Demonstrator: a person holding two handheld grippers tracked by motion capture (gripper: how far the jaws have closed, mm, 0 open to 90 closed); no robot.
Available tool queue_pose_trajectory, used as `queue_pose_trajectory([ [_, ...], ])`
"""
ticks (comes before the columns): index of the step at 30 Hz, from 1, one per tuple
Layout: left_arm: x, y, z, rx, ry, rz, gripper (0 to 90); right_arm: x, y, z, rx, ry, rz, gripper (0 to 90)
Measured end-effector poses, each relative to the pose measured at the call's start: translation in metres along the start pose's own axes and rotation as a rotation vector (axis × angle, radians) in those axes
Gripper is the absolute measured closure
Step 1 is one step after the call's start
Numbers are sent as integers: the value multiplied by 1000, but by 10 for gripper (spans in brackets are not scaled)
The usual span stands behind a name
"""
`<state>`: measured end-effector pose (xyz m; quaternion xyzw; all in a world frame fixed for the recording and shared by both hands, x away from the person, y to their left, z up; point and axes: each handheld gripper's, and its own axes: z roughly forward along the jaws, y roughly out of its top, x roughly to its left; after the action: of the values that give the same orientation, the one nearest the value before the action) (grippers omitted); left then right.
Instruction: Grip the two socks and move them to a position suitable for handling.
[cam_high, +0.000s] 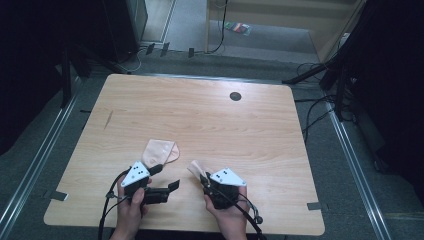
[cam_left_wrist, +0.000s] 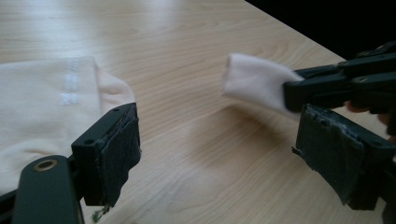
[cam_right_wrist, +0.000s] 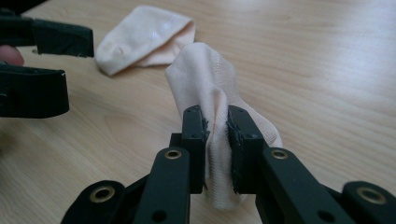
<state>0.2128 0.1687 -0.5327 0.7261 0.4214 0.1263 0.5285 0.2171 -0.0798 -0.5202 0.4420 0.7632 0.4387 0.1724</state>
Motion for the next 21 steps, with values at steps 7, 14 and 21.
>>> queue_pose_trajectory([
  [7,3,-1,2,11,-8,-2,143,-5,4,-5,-58,59,61,527],
  [14,9,-2,4,39,-5,-32,157,-31,9,-17,-96,50,88,681],
  [21,10,-2,9,62,-44,-52,308,-34,4,4,8,115,12,651],
])
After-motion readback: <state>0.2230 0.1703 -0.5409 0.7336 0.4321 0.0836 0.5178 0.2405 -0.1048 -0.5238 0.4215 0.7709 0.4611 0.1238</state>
